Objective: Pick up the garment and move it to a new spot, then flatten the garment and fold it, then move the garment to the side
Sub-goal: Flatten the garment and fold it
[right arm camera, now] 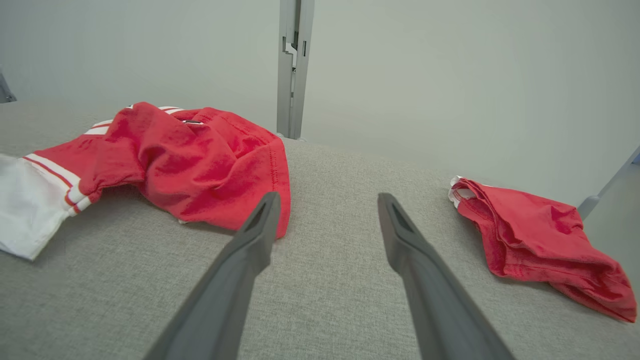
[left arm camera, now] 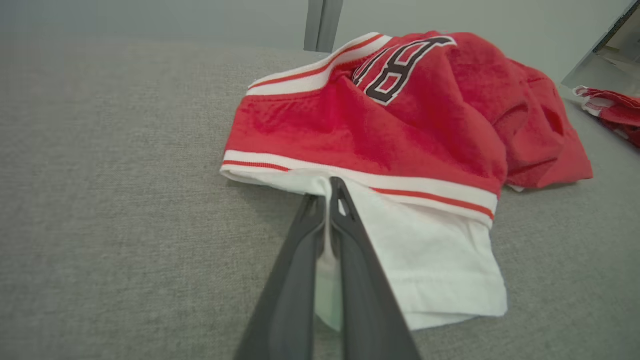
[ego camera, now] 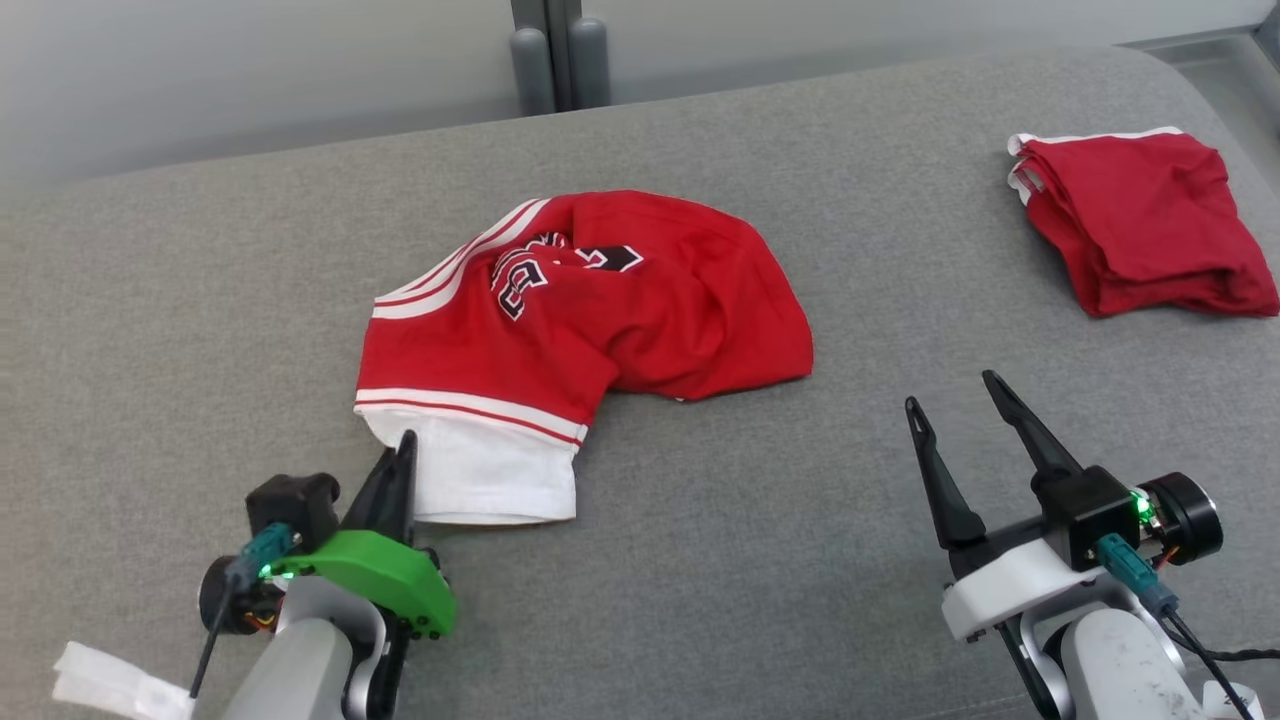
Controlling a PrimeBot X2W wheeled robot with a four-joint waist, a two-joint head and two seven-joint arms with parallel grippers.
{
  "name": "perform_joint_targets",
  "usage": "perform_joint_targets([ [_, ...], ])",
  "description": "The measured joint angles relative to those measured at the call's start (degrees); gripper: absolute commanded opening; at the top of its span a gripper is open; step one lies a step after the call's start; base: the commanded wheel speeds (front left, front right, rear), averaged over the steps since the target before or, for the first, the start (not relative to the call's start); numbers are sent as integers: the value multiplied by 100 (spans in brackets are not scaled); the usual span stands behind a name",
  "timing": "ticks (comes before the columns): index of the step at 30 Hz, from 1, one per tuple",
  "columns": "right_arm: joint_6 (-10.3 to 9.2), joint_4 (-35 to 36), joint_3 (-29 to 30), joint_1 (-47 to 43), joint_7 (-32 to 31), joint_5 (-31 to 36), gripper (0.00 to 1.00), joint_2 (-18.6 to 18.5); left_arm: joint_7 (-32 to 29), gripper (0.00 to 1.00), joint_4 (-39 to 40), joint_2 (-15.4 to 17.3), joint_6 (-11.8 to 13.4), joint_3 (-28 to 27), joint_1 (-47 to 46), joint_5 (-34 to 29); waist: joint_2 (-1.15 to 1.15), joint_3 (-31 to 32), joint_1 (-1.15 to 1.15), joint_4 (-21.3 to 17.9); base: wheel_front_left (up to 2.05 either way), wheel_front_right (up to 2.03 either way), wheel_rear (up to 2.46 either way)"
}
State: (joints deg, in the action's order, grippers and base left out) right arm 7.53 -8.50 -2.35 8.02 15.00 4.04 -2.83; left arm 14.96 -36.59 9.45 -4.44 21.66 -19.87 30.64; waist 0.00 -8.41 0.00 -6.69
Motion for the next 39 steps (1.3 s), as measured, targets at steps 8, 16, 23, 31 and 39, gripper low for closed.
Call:
perform_joint_targets([
  [8,0,-10,-11,-41,0,-98,100,2,-48,0,468,242,248,-215,798,-60,0,127,0,241,0,0,0],
  [16,0,-31,-5,-34,0,-113,100,2,-81,100,464,194,396,-356,910,76,0,143,0,296,0,0,0],
  [23,0,-44,140,-33,0,-127,100,1,0,100,1139,132,366,-697,910,-172,0,220,0,272,0,0,0],
  [31,0,-135,345,-36,0,-398,100,2,7,100,1819,-318,127,-1029,1306,-517,0,463,0,282,0,0,0],
  [39,0,-321,320,-197,0,-650,100,2,7,100,1852,-546,-60,-1110,1660,-671,0,780,0,329,0,0,0],
])
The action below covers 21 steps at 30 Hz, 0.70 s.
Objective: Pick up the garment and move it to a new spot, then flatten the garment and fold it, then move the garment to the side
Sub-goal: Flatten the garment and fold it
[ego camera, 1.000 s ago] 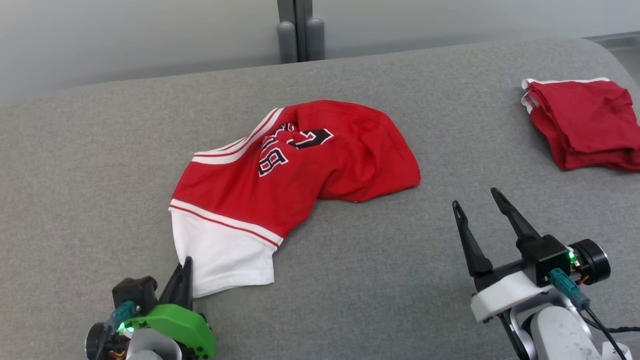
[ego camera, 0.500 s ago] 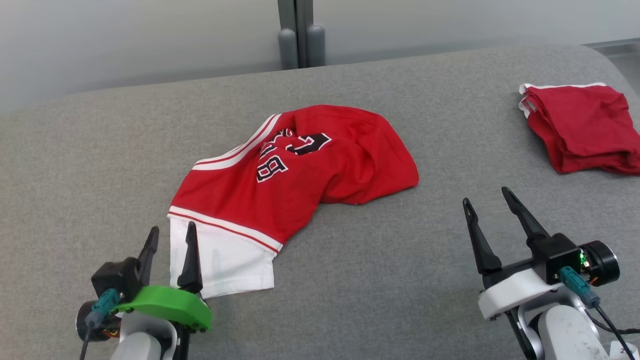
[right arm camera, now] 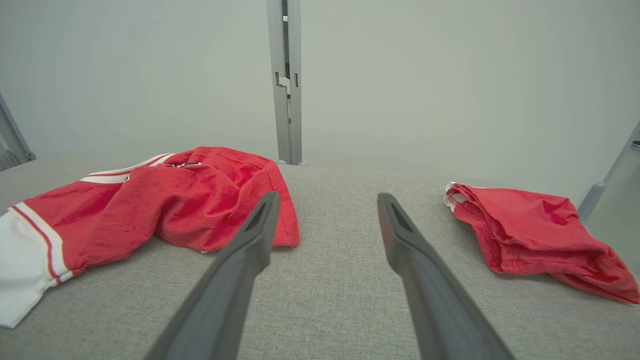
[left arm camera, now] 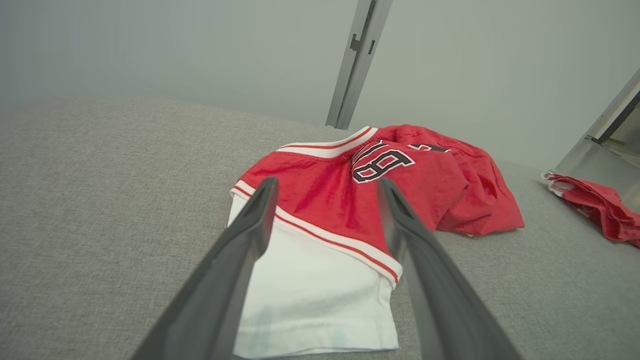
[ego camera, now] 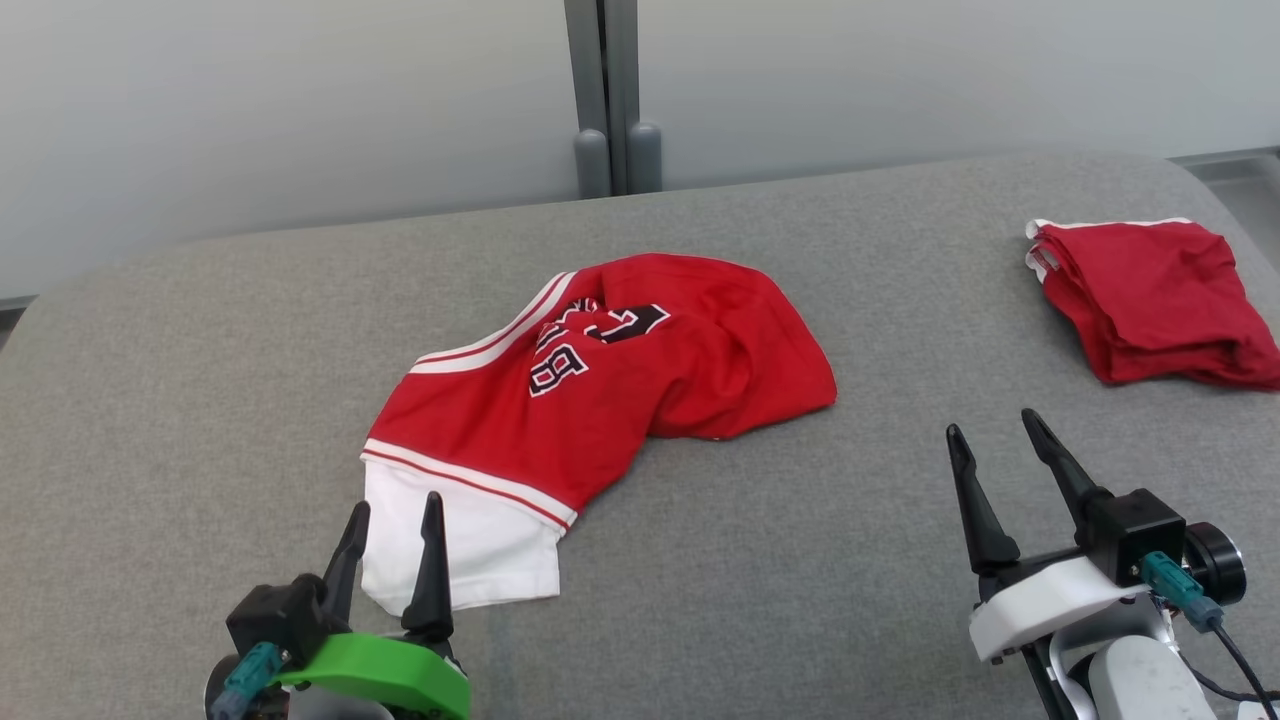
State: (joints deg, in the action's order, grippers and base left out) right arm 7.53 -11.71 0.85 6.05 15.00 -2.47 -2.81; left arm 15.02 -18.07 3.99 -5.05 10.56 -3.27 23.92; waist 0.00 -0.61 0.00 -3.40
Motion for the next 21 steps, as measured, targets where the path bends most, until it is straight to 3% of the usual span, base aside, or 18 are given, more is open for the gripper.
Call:
perform_joint_targets([
  [21,0,-354,-67,-76,0,-203,100,0,1,100,35,-104,-148,-254,243,-110,0,71,0,17,0,0,0],
])
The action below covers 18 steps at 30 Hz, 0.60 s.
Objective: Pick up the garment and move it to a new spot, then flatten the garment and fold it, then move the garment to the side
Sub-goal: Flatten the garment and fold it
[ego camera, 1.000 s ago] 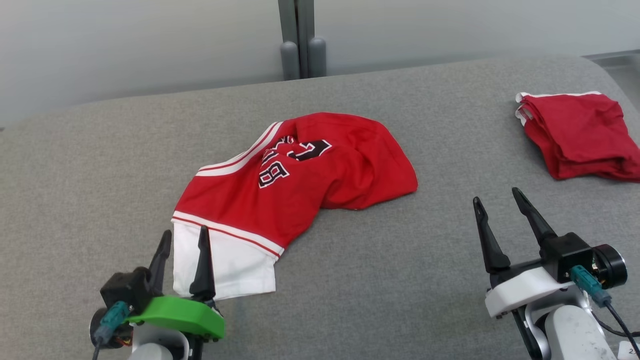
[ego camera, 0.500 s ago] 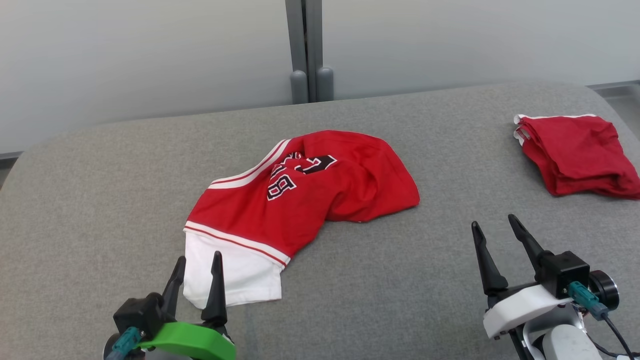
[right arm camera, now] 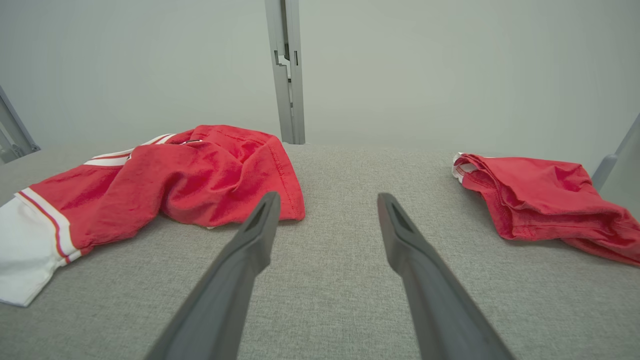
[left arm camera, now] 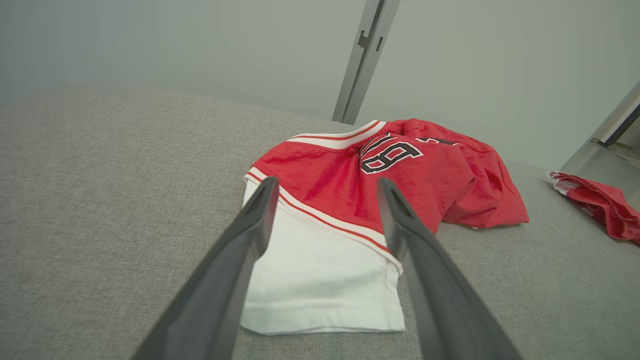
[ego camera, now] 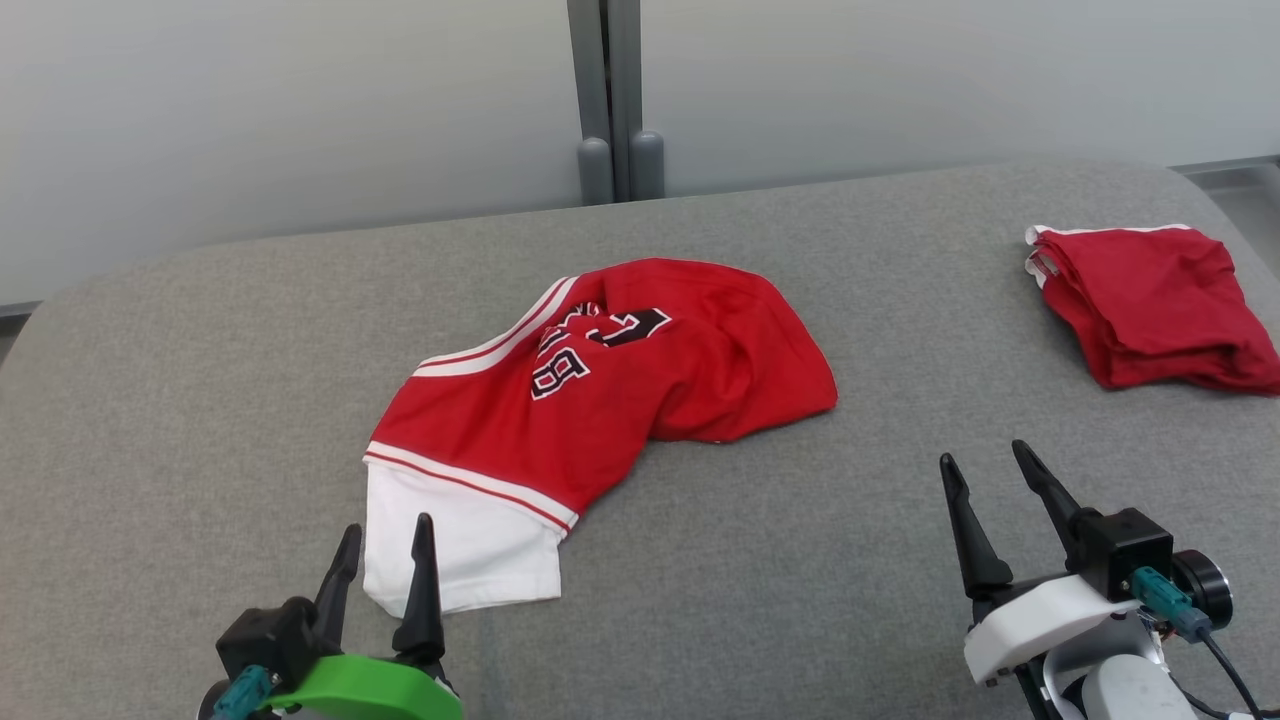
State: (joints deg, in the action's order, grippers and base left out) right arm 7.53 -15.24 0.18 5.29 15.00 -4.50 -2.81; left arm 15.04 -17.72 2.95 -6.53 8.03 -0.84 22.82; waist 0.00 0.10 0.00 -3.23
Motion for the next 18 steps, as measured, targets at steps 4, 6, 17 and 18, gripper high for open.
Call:
perform_joint_targets([
  [4,0,3,-13,1,0,-10,100,0,0,100,-110,-3,5,-67,26,-19,0,-12,0,-3,0,0,0],
  [6,0,10,-27,2,0,-23,100,0,0,100,-243,-5,8,-86,27,-19,0,-27,0,-7,0,0,0],
  [17,0,26,-131,106,0,-26,100,-1,-378,100,-1579,199,81,-241,-324,158,0,-285,0,-134,0,0,0],
  [18,0,26,-133,116,0,-14,100,0,-339,100,-1667,207,74,-250,-376,181,0,-313,0,-155,0,0,0],
])
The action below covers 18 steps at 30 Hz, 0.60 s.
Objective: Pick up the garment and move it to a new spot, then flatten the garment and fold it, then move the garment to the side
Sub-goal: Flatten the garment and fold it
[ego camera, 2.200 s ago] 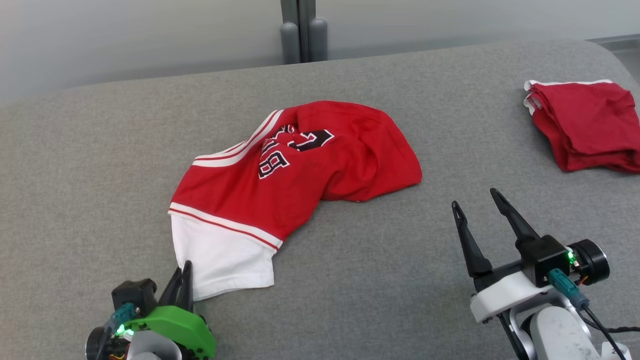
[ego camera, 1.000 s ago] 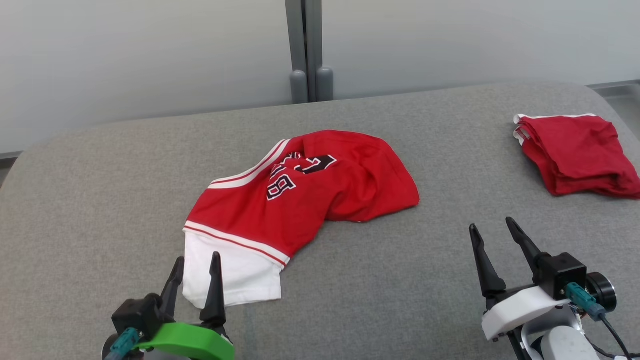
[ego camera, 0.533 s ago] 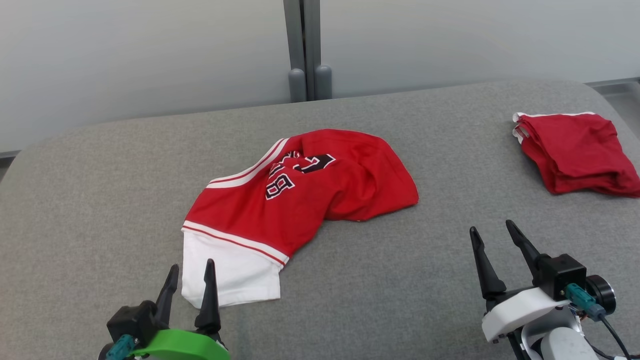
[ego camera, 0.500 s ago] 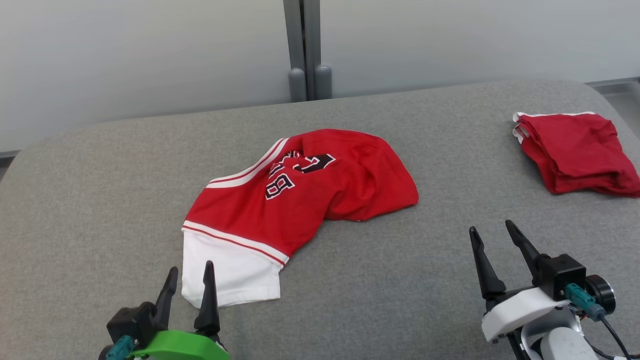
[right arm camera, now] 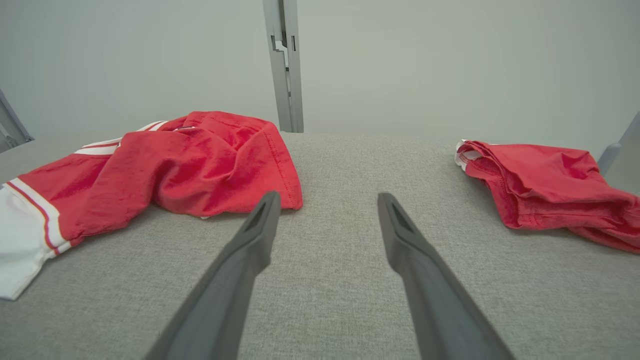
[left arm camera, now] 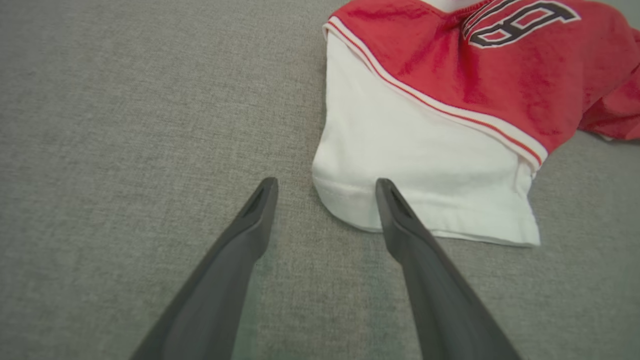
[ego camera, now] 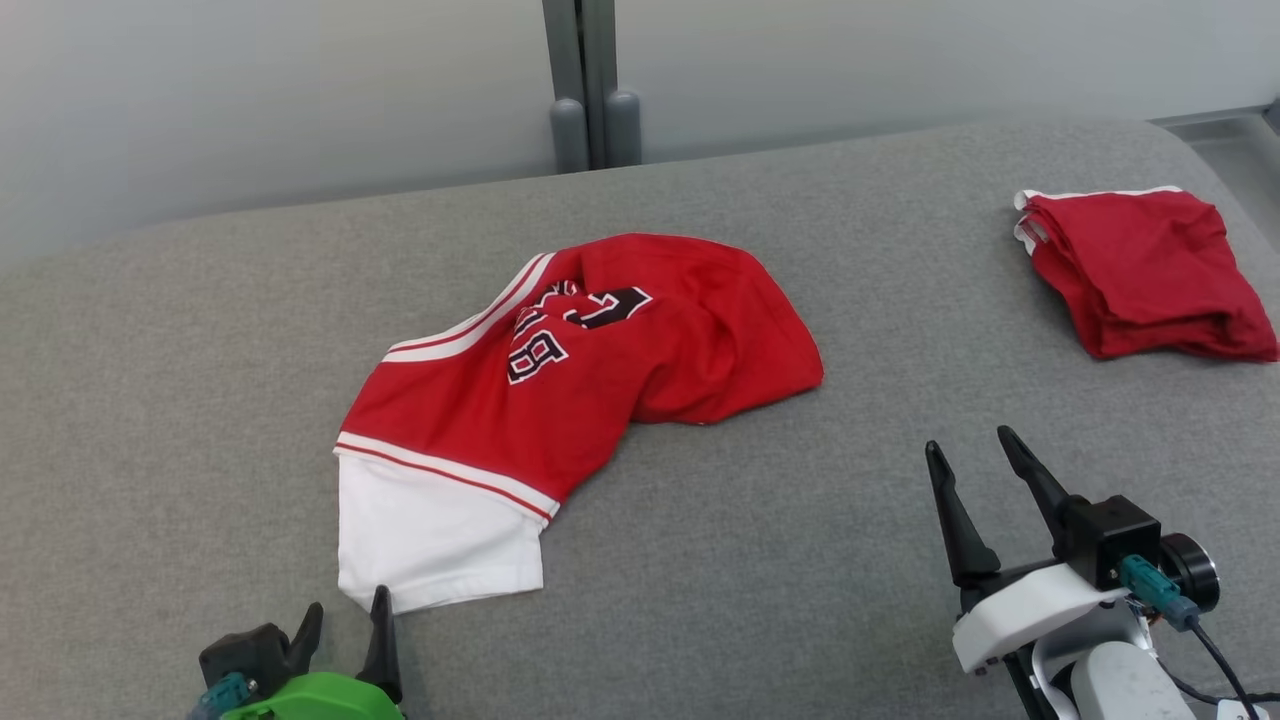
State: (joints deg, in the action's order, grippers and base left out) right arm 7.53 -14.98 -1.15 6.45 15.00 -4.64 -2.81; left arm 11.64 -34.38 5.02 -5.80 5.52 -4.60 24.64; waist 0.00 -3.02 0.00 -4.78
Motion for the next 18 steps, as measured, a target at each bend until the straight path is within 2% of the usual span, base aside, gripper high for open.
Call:
perform_joint_targets([
  [11,0,10,-40,71,0,99,100,0,204,100,-840,64,-73,91,-592,14,0,-271,0,-168,0,0,0],
  [12,0,11,-45,75,0,120,100,-1,205,89,-876,63,-75,115,-631,13,0,-287,0,-172,0,0,0],
  [13,0,11,-49,94,0,126,100,0,234,61,-907,62,-82,147,-667,13,0,-304,0,-174,0,0,0],
  [15,0,5,-45,147,0,186,100,-1,255,29,-968,58,-94,191,-724,20,0,-326,0,-162,0,0,0],
  [16,0,-12,-40,179,0,226,100,-2,261,7,-985,53,-102,220,-751,30,0,-336,0,-147,0,0,0],
  [17,0,-47,-43,226,0,277,100,-2,268,0,-991,45,-118,250,-773,30,0,-347,0,-126,0,0,0],
  [18,0,-74,-45,280,0,320,100,1,292,0,-987,38,-125,277,-782,30,0,-357,0,-108,0,0,0],
])
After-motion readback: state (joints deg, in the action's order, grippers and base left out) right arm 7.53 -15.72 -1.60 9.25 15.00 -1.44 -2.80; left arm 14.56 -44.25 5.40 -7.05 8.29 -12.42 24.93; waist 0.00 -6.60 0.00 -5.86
